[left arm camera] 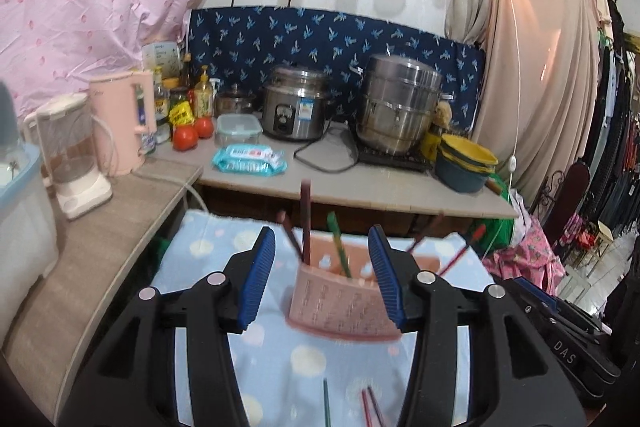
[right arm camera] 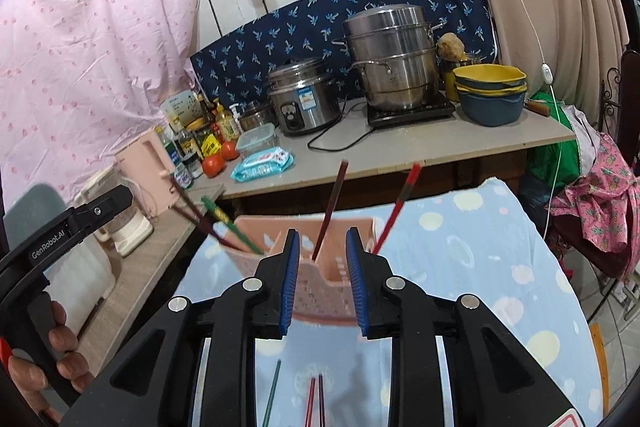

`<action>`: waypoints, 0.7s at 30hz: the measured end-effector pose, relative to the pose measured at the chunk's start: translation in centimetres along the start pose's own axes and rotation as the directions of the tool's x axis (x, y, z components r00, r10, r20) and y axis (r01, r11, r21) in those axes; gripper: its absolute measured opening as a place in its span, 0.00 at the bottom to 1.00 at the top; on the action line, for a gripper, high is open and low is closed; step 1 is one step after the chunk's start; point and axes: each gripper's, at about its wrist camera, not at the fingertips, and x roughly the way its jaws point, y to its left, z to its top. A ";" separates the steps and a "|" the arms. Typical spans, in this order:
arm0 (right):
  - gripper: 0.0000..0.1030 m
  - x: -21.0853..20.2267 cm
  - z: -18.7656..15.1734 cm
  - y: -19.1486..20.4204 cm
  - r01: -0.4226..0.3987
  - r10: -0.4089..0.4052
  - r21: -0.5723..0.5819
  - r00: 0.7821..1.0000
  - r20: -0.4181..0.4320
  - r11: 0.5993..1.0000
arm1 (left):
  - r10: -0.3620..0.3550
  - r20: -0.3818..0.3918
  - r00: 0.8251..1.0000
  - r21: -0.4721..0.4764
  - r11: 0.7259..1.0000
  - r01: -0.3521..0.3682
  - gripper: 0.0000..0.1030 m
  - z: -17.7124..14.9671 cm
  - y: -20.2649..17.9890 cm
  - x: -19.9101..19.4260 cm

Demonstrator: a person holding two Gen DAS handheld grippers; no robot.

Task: Organize utensils
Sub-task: 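Move both open tools back down to the remaining utensils on the cloth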

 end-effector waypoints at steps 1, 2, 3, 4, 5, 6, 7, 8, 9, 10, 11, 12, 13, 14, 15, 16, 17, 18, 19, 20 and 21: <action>0.24 -0.3 -0.6 0.0 0.001 -0.001 -0.002 1.000 -0.009 1.000 | 0.004 -0.009 1.000 0.003 1.000 -0.004 0.45 -0.5 0.0 -0.2; 0.24 -0.5 -1.1 0.1 0.002 -0.002 -0.004 1.000 -0.017 1.000 | 0.008 -0.022 1.000 0.007 1.000 -0.008 0.45 -1.2 0.1 -0.5; 0.24 -0.8 -1.9 0.1 0.001 -0.001 -0.004 1.000 -0.027 1.000 | 0.009 -0.039 0.999 0.009 1.000 -0.009 0.45 -2.1 0.2 -0.8; 0.24 -1.0 -2.7 0.1 0.002 -0.003 -0.004 0.999 -0.040 1.000 | 0.014 -0.054 0.998 0.013 1.000 -0.014 0.45 -2.9 0.2 -1.0; 0.24 -1.3 -3.5 0.0 0.005 -0.005 -0.004 0.999 -0.052 1.000 | 0.024 -0.068 0.997 0.019 1.000 -0.023 0.45 -3.6 0.2 -1.2; 0.24 -1.5 -4.2 -0.1 0.008 -0.009 -0.005 0.998 -0.062 1.000 | 0.030 -0.079 0.996 0.023 0.999 -0.028 0.45 -4.2 0.3 -1.4; 0.24 -1.8 -5.0 -0.1 0.011 -0.011 -0.003 0.997 -0.076 1.000 | 0.033 -0.101 0.994 0.025 0.999 -0.031 0.45 -5.4 0.5 -1.6; 0.24 -2.0 -6.0 -0.2 0.011 -0.011 -0.001 0.996 -0.092 1.000 | 0.035 -0.120 0.992 0.023 0.999 -0.032 0.45 -6.2 0.6 -1.8; 0.24 -2.2 -6.7 -0.3 0.011 -0.012 -0.003 0.994 -0.106 1.000 | 0.036 -0.139 0.990 0.019 0.999 -0.034 0.45 -7.1 0.8 -1.9; 0.24 -2.5 -7.7 -0.3 0.015 -0.016 -0.005 0.992 -0.123 1.000 | 0.039 -0.169 0.985 0.011 0.999 -0.037 0.45 -8.5 1.1 -2.1; 0.24 -2.6 -8.4 -0.4 0.017 -0.018 -0.006 0.991 -0.133 1.000 | 0.040 -0.188 0.981 0.005 0.999 -0.040 0.45 -9.3 1.4 -2.2; 0.24 -2.9 -9.4 -0.4 0.019 -0.020 -0.011 0.988 -0.150 1.000 | 0.041 -0.205 0.978 0.002 0.999 -0.041 0.45 -10.1 1.5 -2.3; 0.24 -3.1 -10.4 -0.4 0.026 -0.029 -0.019 0.986 -0.164 0.999 | 0.047 -0.235 0.971 0.002 0.999 -0.048 0.45 -11.5 1.6 -2.4; 0.24 -3.4 -11.3 -0.4 0.033 -0.037 -0.026 0.983 -0.177 0.999 | 0.053 -0.251 0.966 0.001 0.999 -0.054 0.45 -12.4 1.8 -2.5; 0.24 -3.6 -12.3 -0.4 0.038 -0.043 -0.033 0.980 -0.192 0.999 | 0.054 -0.266 0.963 -0.002 0.998 -0.056 0.45 -13.1 1.9 -2.6; 0.24 -3.9 -13.2 -0.4 0.043 -0.050 -0.038 0.977 -0.206 0.998 | 0.054 -0.290 0.955 -0.008 0.998 -0.058 0.45 -14.3 2.2 -2.7; 0.24 -4.0 -14.0 -0.5 0.048 -0.056 -0.042 0.974 -0.219 0.998 | 0.055 -0.305 0.951 -0.013 0.998 -0.062 0.45 -15.1 2.4 -2.8; 0.24 -4.2 -15.0 -0.6 0.053 -0.062 -0.045 0.970 -0.236 0.998 | 0.056 -0.319 0.946 -0.017 0.998 -0.064 0.45 -15.8 2.6 -3.0; 0.24 -4.4 -15.8 -0.7 0.057 -0.067 -0.049 0.966 -0.249 0.997 | 0.057 -0.337 0.940 -0.019 0.998 -0.068 0.45 -16.9 2.7 -3.2; 0.24 -4.5 -16.7 -0.7 0.061 -0.073 -0.052 0.961 -0.267 0.997 | 0.060 -0.348 0.935 -0.019 0.997 -0.071 0.45 -17.6 2.7 -3.3; 0.24 -4.6 -17.6 -0.8 0.062 -0.074 -0.051 0.957 -0.282 0.997 | 0.062 -0.358 0.932 -0.018 0.997 -0.073 0.45 -18.1 2.7 -3.5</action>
